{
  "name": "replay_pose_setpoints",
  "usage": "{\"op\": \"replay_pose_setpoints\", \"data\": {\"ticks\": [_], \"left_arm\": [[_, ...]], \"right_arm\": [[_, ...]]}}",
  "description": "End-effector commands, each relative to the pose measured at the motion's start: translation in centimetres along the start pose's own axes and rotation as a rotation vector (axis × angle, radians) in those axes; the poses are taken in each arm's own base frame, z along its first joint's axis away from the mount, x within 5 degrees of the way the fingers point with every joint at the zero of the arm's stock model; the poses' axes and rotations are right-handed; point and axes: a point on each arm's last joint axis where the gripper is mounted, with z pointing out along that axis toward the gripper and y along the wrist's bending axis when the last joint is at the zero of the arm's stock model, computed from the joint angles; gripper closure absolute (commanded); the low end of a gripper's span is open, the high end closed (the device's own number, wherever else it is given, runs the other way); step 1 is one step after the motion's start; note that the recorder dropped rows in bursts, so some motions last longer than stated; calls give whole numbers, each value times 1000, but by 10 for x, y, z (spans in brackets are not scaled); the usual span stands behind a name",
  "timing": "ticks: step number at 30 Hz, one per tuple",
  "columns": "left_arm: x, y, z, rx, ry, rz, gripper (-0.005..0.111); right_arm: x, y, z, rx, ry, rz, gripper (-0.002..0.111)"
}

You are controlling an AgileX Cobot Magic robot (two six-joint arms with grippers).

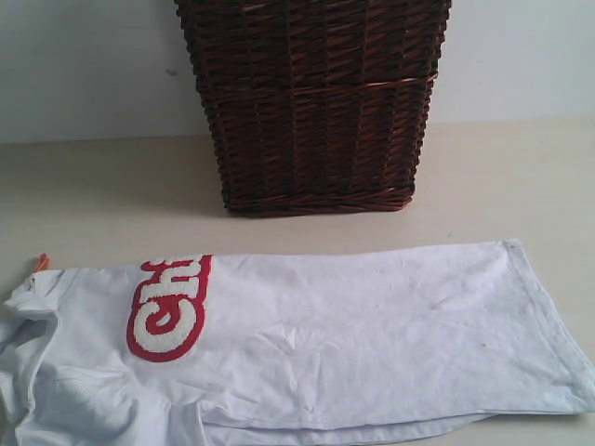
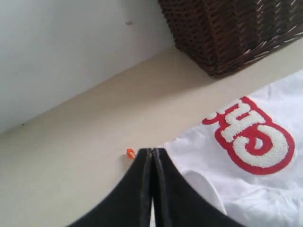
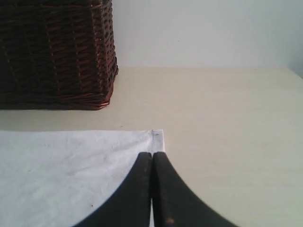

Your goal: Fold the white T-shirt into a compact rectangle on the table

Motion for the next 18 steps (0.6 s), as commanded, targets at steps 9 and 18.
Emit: {"op": "replay_pose_setpoints", "data": {"ticks": [9, 18], "left_arm": [[-12, 6, 109, 543, 797, -47, 107], [10, -14, 157, 778, 881, -176, 107]], "right_arm": [[0, -1, 0, 8, -12, -12, 108], [0, -1, 0, 8, -12, -12, 108]]}}
